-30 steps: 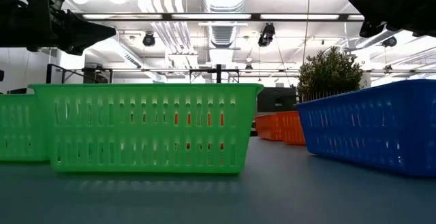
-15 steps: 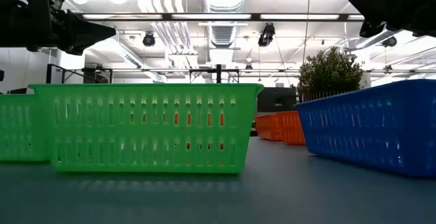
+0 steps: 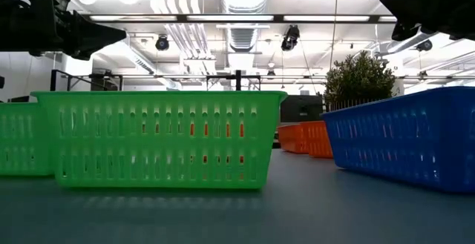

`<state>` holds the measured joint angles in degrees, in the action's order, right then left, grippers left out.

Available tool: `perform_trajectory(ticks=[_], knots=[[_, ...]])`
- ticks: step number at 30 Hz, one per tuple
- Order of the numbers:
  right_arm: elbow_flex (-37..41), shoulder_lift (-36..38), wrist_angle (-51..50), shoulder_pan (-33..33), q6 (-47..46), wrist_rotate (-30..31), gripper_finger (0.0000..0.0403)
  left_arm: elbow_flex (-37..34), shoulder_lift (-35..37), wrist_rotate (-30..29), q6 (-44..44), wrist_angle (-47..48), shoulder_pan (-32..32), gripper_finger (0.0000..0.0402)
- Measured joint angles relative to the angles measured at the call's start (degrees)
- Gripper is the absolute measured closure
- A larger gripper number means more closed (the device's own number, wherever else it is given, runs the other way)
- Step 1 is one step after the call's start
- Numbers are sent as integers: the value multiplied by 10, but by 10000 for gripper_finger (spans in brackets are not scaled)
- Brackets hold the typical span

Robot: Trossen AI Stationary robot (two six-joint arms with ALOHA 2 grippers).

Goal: Stack baskets on shelf by color

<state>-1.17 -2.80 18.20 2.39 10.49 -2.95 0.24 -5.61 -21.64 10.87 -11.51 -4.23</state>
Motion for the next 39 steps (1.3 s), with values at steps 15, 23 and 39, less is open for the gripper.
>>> perform_trajectory(ticks=[15, 23, 39], knots=[[0, 0, 0, 0, -1, 0, 394, 0, 0, 0, 0, 0, 0, 402], [0, 0, -3, 0, -236, 58, 394, 0, 0, 17, -150, -69, -1, 402], [-22, -5, 32, 1, -132, 199, 394, 3, -89, 31, -194, -351, 0, 402]])
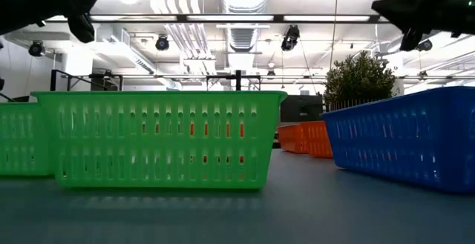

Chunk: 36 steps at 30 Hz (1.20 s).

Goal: Stack baskets on shelf by color
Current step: Put the bottom left orange bin on the shelf

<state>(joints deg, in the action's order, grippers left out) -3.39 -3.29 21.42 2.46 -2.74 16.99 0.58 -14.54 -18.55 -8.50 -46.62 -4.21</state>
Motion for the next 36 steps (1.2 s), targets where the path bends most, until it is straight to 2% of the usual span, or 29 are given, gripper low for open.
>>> perform_trajectory(ticks=[7, 11, 22, 27, 31, 36], knots=[[-35, -62, 84, 0, 64, -4, 394, 77, -132, -4, 18, -1, 0, 402], [-61, -119, 95, 0, 85, -4, 394, 136, -207, -3, 19, 17, 0, 402], [-125, -236, 95, 0, 115, -4, 394, 352, -438, 9, 22, 311, 1, 402], [-145, -266, 93, -1, 114, -5, 394, 440, -535, 73, 34, 430, 1, 402], [-152, -276, 94, -1, 118, -9, 394, 500, -591, 127, 34, 487, 1, 402], [-154, -275, 87, -1, 102, -29, 394, 550, -647, 138, 33, 568, 0, 402]])
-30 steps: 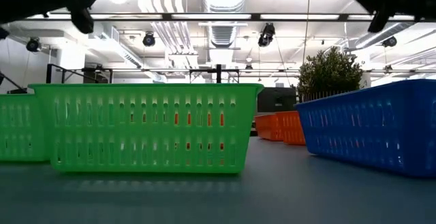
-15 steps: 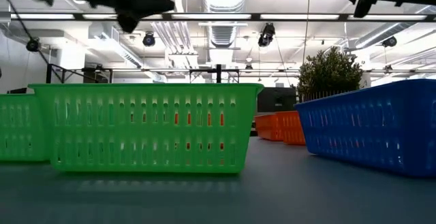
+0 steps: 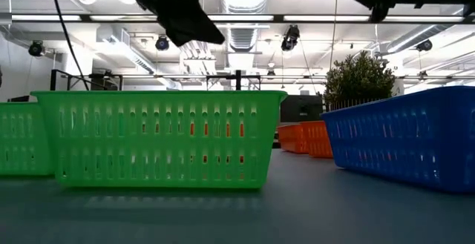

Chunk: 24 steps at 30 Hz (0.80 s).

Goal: Stack baskets on shelf by color
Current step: Put the bottom left orange bin on the shelf

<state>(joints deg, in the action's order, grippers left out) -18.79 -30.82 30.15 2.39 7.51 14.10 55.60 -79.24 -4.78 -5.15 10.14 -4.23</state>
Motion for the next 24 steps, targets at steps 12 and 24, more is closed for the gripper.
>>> perform_trajectory(ticks=[12, 24], knots=[[1, 0, -17, 0, -9, -25, 394, 91, -116, 17, 45, 134, -19, 364], [-3, 0, -51, 0, 10, -25, 394, 97, -176, 15, 101, 90, -7, 250]])
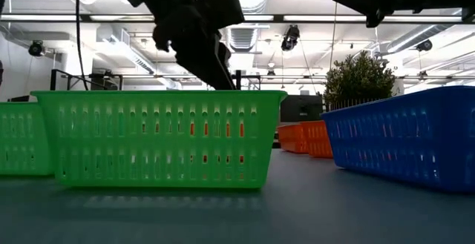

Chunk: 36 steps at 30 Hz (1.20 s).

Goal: Stack baskets on shelf by color
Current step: Put the bottom left orange bin on the shelf

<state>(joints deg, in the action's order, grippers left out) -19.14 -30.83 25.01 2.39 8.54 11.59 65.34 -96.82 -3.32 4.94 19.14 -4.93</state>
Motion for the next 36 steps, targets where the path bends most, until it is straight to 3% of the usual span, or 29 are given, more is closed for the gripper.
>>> perform_trajectory(ticks=[15, 26, 33, 36], knots=[[0, 0, -20, 0, 5, 0, 394, -1, -63, 107, -1, -47, 34, 295], [0, 0, -21, 0, 5, 0, 394, -2, -65, 121, -14, -52, 36, 390], [0, 0, -22, 0, 5, 0, 394, -2, -51, 120, -15, -30, 34, 398], [0, 0, -24, 0, 5, 0, 394, 0, -24, 89, -15, 4, 29, 399]])
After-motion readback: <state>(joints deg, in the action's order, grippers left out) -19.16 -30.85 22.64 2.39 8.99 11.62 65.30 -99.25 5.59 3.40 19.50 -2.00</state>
